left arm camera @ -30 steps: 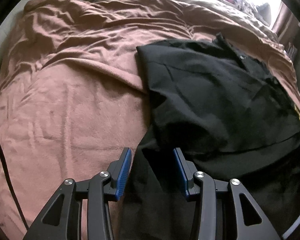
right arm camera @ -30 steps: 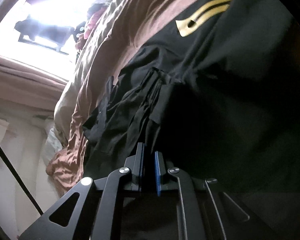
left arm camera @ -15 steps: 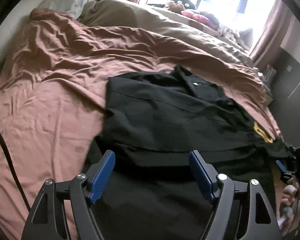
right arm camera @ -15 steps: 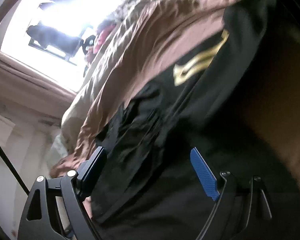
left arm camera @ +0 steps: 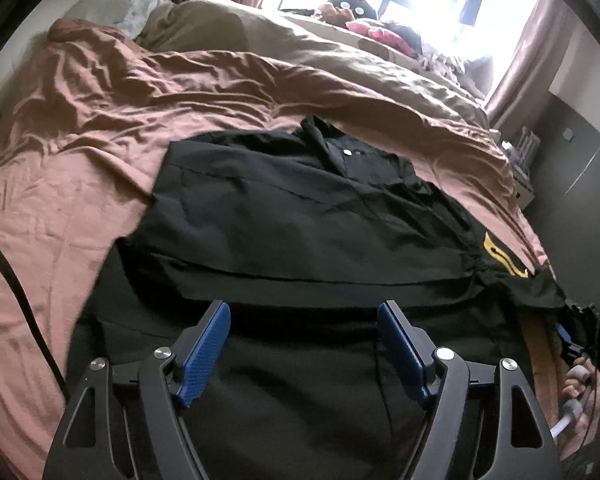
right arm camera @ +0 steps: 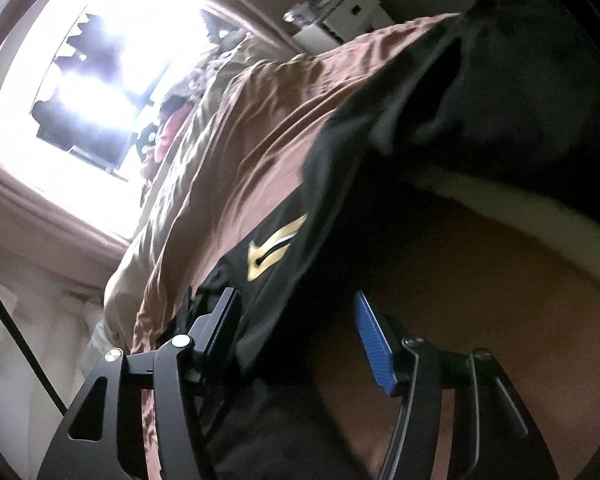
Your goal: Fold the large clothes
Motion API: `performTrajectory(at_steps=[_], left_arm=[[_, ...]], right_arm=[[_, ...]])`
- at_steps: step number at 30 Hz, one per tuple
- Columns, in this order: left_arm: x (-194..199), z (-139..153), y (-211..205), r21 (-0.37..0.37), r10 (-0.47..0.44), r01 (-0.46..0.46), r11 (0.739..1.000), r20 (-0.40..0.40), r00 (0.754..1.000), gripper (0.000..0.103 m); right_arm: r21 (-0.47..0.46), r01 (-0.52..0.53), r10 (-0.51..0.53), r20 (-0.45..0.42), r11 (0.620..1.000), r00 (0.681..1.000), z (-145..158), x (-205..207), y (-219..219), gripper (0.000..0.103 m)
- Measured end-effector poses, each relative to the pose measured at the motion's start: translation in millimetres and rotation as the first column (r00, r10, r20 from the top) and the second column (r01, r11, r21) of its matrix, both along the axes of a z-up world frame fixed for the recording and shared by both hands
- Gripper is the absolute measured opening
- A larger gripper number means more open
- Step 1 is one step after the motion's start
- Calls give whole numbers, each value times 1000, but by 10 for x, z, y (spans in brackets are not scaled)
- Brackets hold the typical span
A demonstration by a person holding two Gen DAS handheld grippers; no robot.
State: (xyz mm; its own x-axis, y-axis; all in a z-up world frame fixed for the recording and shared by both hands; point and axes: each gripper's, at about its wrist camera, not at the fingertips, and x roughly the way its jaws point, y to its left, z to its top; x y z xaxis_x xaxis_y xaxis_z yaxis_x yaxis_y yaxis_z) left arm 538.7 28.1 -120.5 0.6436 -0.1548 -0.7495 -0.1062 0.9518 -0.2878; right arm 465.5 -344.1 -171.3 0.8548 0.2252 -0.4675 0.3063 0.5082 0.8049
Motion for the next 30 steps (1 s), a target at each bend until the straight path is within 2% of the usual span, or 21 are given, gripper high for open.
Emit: performTrajectory(at_steps=[1, 5, 9, 10, 11, 13, 14, 16, 18, 21, 24, 30], left_arm=[[43, -55, -29, 2, 2, -2, 1000, -6, 1000, 77], [176, -206, -95, -6, 8, -8, 1000, -24, 1000, 77], [283, -348, -159, 21, 14, -13, 1000, -33, 999, 77], [308, -400, -162, 24, 10, -9, 1000, -44, 999, 77], [322, -432, -155, 24, 6, -5, 1000, -53, 999, 77], [329, -505, -110, 15, 10, -9, 1000, -71, 997, 77], [326, -527, -87, 4, 16, -16, 1000, -72, 997, 77], [306, -548, -19, -15, 33, -34, 999, -74, 997, 77], [292, -535, 22, -34, 44, -47, 998, -70, 997, 77], [242, -482, 51, -65, 47, -51, 997, -53, 997, 77], [207, -431, 65, -78, 42, -45, 996, -40, 998, 77], [131, -333, 135, -135, 40, -41, 990, -14, 999, 77]], right_arm=[[4, 3, -3, 0, 1000, 1000, -25, 1, -26, 51], [-11, 4, -4, 8, 1000, 1000, -52, 49, -1, 50], [-23, 16, -15, 30, 1000, 999, -80, 165, 14, 49], [-20, 20, -20, 39, 1000, 999, -95, 183, 40, 36], [-17, 18, -17, 44, 1000, 999, -130, 191, 47, 20], [-7, 16, -15, 52, 1000, 999, -193, 231, 71, 6], [-16, 18, -17, 62, 1000, 998, -189, 230, 91, 3], [-63, 22, -17, 75, 998, 997, -116, 186, 184, 0], [-60, -8, 15, 113, 998, 994, -14, 156, 291, 0], [-122, -29, 47, 147, 992, 988, 236, 52, 522, 0], [-132, -51, 77, 202, 990, 976, 427, -75, 755, 0], [-163, -124, 162, 249, 979, 955, 690, -278, 1303, 0]])
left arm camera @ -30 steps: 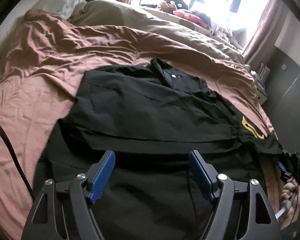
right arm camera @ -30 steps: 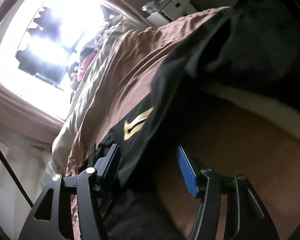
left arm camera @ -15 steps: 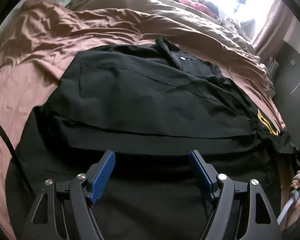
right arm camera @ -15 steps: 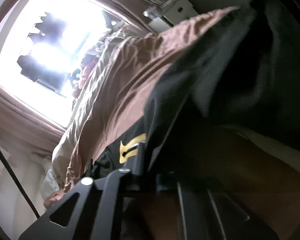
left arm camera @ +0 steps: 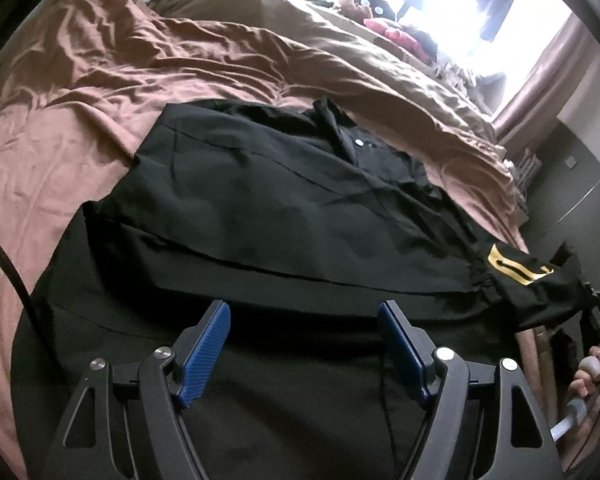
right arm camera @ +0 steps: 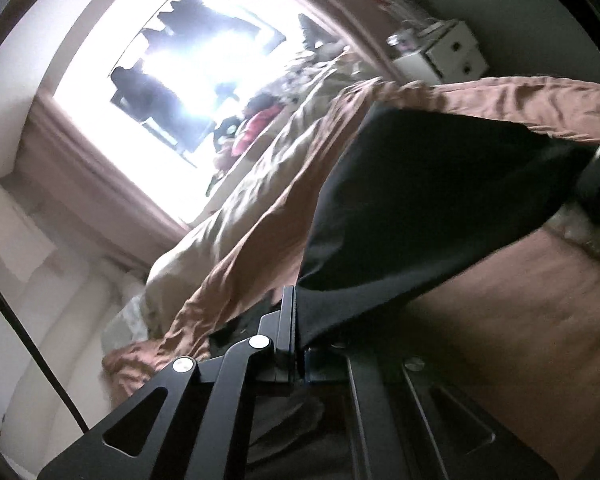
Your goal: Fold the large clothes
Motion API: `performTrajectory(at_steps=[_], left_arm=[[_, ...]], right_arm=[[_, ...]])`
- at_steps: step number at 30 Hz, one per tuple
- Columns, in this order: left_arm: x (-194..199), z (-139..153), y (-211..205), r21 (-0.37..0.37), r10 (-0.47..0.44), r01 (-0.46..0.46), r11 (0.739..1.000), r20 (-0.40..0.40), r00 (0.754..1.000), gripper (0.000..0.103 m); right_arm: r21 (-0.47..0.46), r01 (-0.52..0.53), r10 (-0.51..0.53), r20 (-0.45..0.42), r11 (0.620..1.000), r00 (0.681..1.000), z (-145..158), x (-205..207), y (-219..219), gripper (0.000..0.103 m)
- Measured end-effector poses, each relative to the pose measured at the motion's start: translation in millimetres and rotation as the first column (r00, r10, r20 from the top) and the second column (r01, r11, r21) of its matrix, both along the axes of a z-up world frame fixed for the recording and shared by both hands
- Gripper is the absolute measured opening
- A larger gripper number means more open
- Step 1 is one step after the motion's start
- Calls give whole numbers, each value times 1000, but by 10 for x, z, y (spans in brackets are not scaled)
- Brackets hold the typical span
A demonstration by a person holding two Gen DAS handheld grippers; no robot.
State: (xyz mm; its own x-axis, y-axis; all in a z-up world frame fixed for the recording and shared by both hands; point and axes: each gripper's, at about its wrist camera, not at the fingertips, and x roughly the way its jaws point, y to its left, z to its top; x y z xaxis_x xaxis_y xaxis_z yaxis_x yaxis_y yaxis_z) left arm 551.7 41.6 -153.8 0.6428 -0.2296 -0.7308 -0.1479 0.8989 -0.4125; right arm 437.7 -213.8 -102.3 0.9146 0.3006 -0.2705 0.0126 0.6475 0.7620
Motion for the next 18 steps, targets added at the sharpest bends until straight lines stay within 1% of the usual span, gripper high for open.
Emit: performTrajectory(at_steps=[6, 8, 11, 14, 18], left_arm=[[-47, 85, 132, -71, 23, -21, 997, 25, 999, 77], [-62, 102, 161, -85, 30, -28, 996, 30, 999, 77], [-85, 124, 180, -106, 28, -24, 994, 36, 999, 77], [-106, 139, 219, -124, 33, -27, 992, 44, 999, 77], [-132, 139, 259, -152, 46, -37, 988, 53, 998, 77]], right_arm=[[-25, -84, 84, 6, 996, 996, 105, -112, 416, 0], [-44, -117, 117, -5, 992, 993, 93, -123, 513, 0], [-80, -195, 193, -32, 978, 981, 52, -63, 704, 0], [-147, -268, 255, -100, 952, 962, -47, 81, 945, 0], [-195, -354, 316, -201, 915, 927, -219, 179, 1190, 0]])
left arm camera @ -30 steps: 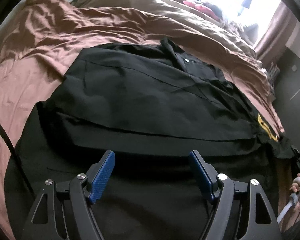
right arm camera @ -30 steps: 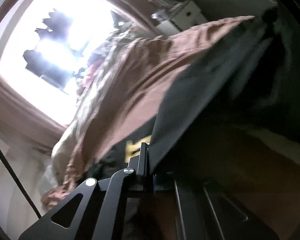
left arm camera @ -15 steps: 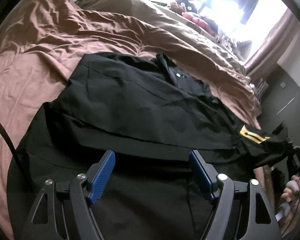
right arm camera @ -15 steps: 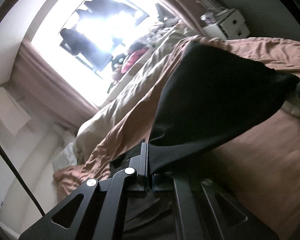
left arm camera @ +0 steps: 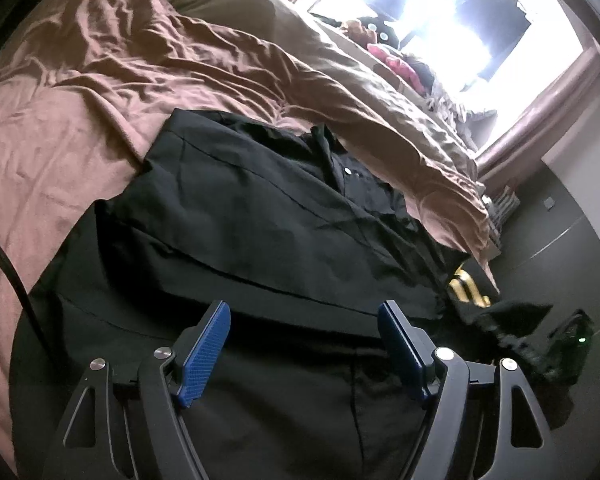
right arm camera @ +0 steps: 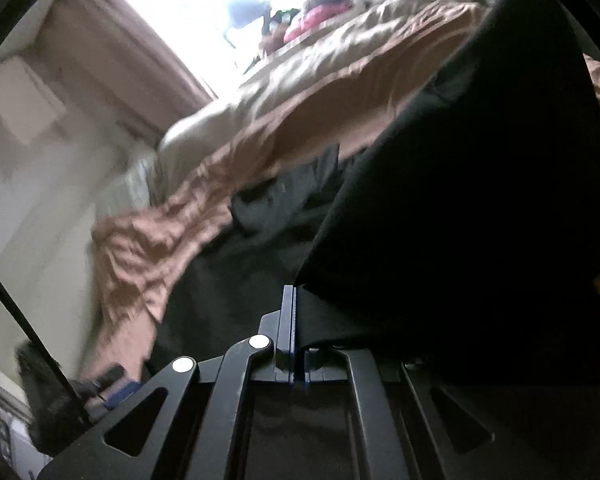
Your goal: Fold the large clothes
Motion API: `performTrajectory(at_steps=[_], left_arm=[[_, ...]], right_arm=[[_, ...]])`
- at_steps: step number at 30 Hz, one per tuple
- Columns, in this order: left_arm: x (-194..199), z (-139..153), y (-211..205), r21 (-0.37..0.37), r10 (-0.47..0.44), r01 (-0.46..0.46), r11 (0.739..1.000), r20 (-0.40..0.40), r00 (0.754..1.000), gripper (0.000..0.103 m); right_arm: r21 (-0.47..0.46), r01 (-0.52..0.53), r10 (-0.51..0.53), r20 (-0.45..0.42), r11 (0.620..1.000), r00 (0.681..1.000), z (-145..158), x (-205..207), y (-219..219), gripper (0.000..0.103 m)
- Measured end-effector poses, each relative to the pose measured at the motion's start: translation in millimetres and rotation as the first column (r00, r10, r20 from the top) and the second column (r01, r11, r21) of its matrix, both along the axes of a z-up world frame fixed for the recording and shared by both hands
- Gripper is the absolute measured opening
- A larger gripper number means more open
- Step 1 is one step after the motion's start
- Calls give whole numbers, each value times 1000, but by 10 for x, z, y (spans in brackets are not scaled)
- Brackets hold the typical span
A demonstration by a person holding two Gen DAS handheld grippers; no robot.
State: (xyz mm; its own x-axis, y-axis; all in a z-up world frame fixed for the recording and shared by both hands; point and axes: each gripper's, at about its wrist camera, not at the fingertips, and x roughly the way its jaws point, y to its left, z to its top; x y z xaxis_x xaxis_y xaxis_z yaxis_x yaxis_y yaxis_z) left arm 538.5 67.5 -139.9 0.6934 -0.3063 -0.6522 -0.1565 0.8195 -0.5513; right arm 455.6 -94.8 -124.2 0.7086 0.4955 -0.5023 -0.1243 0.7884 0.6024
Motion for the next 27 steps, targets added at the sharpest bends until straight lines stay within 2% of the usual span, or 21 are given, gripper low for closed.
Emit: performTrajectory(at_steps=[5, 9, 10, 14, 18, 23, 24, 25, 26, 27], left_arm=[[-7, -41, 5, -10, -2, 2, 1000, 4, 1000, 77], [-30, -176, -18, -12, -4, 4, 1000, 6, 1000, 77], [-20, -223, -15, -15, -1, 1, 1000, -11, 1000, 77], [12, -242, 8, -6, -2, 2, 1000, -14, 1000, 77], [5, -290, 94, -11, 13, -14, 1000, -24, 1000, 77], [12, -312, 145, -23, 31, -32, 999, -30, 999, 77], [14, -306, 130, -23, 27, -27, 999, -28, 999, 77], [14, -299, 115, -23, 22, -22, 999, -26, 999, 77], [16, -291, 96, -23, 15, -16, 1000, -24, 1000, 77], [11, -278, 76, -24, 10, -10, 1000, -21, 1000, 77]], right_arm=[[-54, -25, 22, -53, 998, 998, 82, 192, 46, 0], [-98, -46, 39, -67, 994, 997, 183, 338, 136, 2], [-119, -61, 53, -70, 991, 996, 192, 485, 200, 3], [-210, -152, 128, -124, 966, 984, 70, 733, 477, 3], [-321, -231, 185, -167, 919, 968, 66, 861, 682, 3], [-271, -194, 161, -138, 943, 977, 219, 856, 615, 3], [-261, -187, 157, -133, 947, 979, 230, 820, 589, 7], [-230, -185, 159, -127, 955, 979, 225, 776, 557, 19], [-170, -187, 168, -118, 967, 979, 209, 702, 493, 46], [-131, -186, 172, -111, 974, 979, 226, 645, 452, 65]])
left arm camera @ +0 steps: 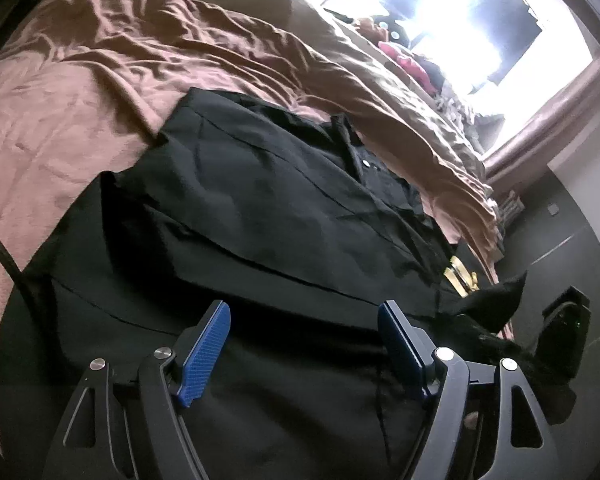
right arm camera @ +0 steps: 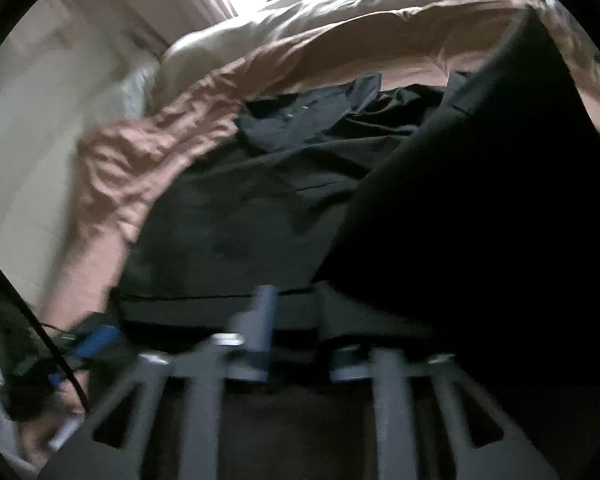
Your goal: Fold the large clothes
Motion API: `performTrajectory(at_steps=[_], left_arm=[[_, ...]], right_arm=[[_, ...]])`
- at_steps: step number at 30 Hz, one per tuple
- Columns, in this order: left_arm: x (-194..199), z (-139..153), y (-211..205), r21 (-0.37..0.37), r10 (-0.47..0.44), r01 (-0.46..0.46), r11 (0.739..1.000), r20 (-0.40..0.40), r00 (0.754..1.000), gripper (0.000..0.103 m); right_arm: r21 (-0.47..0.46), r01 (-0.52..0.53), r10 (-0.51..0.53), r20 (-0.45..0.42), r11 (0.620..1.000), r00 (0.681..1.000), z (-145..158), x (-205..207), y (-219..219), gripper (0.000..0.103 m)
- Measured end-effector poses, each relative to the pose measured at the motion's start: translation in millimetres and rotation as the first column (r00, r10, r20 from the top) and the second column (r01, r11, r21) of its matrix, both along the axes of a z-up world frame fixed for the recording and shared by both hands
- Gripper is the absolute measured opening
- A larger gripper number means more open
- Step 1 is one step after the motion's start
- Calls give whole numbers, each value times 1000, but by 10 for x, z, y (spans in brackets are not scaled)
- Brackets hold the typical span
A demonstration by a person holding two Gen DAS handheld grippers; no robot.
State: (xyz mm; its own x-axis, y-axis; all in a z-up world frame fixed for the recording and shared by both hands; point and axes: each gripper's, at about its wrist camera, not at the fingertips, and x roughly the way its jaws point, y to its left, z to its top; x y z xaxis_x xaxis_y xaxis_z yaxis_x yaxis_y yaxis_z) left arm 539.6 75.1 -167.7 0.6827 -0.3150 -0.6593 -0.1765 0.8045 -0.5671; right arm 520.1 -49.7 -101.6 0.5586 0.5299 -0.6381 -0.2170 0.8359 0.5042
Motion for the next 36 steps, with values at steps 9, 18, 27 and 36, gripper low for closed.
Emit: performTrajectory(at_steps=[9, 18, 27, 36], left_arm=[[-14, 52, -64, 5, -15, 15, 1000, 15, 1000, 77], [5, 57, -93, 68, -2, 1, 998, 10, 1000, 77], [48, -35, -132, 104, -15, 16, 994, -12, 1000, 77], [23, -4, 8, 65, 17, -18, 998, 3, 1000, 77]], right_arm=[[292, 212, -216, -21, 933, 976, -23, -626, -884, 89], [358, 572, -539, -199, 738, 819, -691, -962, -2038, 71], [404, 620, -571, -250, 673, 782, -1098, -712, -2113, 46], [442, 555, -570, -114, 705, 814, -834, -788, -2053, 3]])
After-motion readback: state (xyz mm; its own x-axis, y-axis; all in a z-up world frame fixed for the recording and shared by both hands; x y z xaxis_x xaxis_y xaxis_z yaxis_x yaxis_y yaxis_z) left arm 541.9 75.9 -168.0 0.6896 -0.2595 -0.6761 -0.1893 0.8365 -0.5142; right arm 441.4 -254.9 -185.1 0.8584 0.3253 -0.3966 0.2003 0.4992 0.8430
